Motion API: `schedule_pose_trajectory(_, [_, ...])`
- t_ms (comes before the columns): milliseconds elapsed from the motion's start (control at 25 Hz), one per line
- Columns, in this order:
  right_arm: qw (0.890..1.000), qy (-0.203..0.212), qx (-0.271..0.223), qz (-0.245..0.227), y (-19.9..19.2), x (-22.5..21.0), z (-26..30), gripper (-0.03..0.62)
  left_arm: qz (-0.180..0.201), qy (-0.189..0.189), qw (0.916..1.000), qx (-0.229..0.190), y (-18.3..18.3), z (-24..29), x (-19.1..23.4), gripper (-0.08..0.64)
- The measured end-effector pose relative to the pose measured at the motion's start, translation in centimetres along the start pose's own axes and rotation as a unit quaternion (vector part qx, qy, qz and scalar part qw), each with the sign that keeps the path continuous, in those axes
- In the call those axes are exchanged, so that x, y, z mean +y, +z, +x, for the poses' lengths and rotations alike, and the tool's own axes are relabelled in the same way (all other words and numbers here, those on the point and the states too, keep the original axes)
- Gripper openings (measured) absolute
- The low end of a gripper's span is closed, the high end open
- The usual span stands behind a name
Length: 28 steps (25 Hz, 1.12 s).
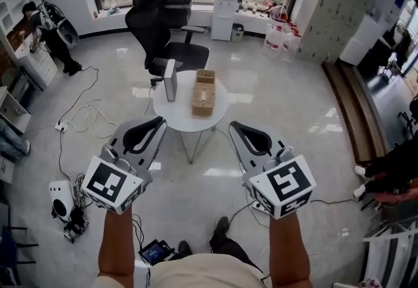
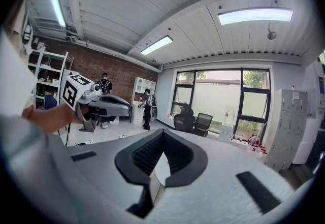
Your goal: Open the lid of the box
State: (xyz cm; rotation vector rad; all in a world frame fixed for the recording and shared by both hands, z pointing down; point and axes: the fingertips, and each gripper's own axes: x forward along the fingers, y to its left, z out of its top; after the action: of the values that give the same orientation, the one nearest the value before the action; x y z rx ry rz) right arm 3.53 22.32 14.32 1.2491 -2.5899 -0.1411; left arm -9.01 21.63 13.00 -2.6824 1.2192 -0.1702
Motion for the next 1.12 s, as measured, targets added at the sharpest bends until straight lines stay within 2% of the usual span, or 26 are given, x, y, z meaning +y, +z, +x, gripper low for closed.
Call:
schedule_pose_trajectory(560, [0.998, 0.058, -0.005, 0.006, -2.5, -10.8, 5.3, -0.008, -0.004, 0.045, 0.9984, 0.032, -1.2, 11.2, 1.2, 0.025])
schedule_pose_trajectory(720, [0.998, 0.067, -0.009, 0.009, -3.0, -13.7, 6.0, -0.008, -0.006, 0.047, 0.9978, 0.047, -1.5, 14.1, 0.8, 0.025])
schedule_pose_trajectory(880, [0.997, 0.072, -0.011, 0.015, -3.7, -15.9, 6.5, -0.008, 0.006, 0.055, 0.9975, 0.045, -0.9, 16.5, 0.6, 0.025])
schedule_pose_trajectory(1120, [0.997, 0.071, -0.005, 0.022, -4.8, -18.6, 8.2, -0.008, 0.003, 0.049, 0.9975, 0.051, -1.8, 19.7, 1.3, 0.025])
